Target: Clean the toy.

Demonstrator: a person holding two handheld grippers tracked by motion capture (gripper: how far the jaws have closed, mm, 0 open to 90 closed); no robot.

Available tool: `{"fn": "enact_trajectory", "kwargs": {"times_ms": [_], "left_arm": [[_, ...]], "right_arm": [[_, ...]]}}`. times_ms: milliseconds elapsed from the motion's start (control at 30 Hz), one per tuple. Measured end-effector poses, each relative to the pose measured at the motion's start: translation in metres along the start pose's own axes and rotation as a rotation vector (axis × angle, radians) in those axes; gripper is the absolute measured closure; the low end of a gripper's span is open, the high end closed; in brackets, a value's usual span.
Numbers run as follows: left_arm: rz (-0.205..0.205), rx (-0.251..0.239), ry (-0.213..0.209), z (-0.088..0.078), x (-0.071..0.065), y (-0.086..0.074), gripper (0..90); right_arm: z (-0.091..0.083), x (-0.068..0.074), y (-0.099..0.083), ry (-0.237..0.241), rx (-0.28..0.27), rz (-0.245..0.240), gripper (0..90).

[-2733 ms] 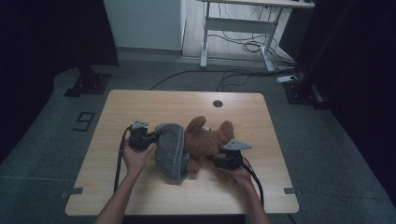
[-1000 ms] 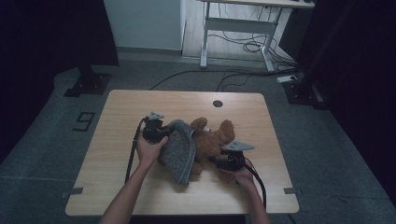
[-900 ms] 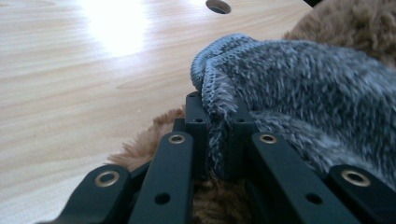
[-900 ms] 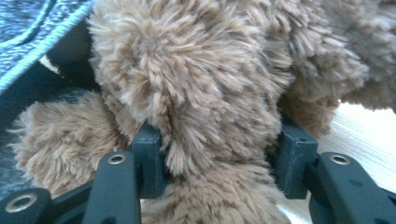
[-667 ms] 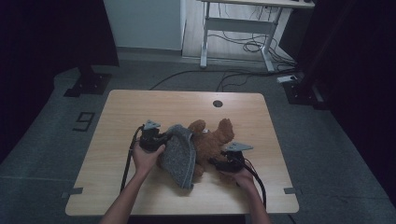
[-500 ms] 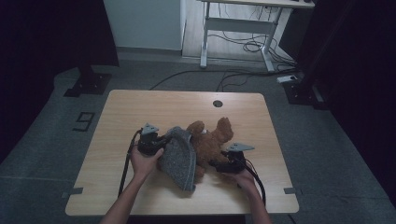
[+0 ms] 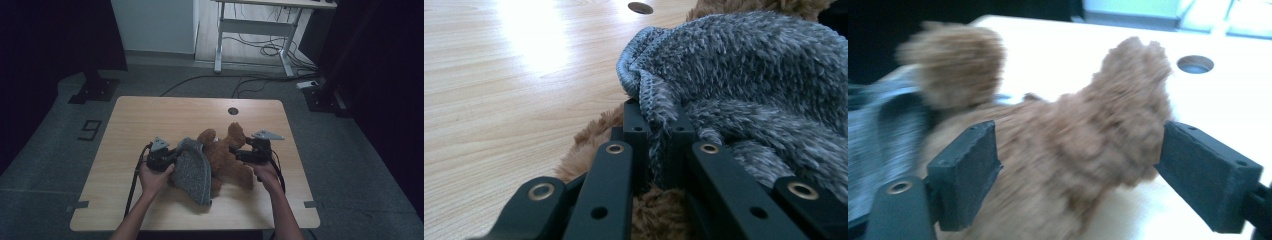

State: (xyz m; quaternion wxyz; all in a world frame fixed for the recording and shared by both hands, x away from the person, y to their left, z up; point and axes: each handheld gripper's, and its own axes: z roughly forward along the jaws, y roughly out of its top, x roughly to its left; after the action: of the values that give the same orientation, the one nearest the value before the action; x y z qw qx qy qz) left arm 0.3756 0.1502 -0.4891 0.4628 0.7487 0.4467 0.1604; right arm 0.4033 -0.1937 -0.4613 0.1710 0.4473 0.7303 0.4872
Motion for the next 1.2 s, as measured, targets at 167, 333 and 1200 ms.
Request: {"fn": "enact_trajectory", "kwargs": {"times_ms": [167,333,1200], "left_arm": [[-0.003,-0.008,0.001,0.0,0.0,-0.003,83.6],[-0.016,-0.02,-0.003,0.0,0.002,-0.008,83.9],[-0.091,-0.093,0.055,0.0,0.036,0.031,84.2]], "right_arm": [[0.031,-0.018,0.005,-0.036,0.079,0.062,9.5],[0.047,-0.034,-0.001,0.086,0.098,0.16,19.0],[0.059,-0.007,0.032,0.165,-0.18,0.095,75.9]]}}
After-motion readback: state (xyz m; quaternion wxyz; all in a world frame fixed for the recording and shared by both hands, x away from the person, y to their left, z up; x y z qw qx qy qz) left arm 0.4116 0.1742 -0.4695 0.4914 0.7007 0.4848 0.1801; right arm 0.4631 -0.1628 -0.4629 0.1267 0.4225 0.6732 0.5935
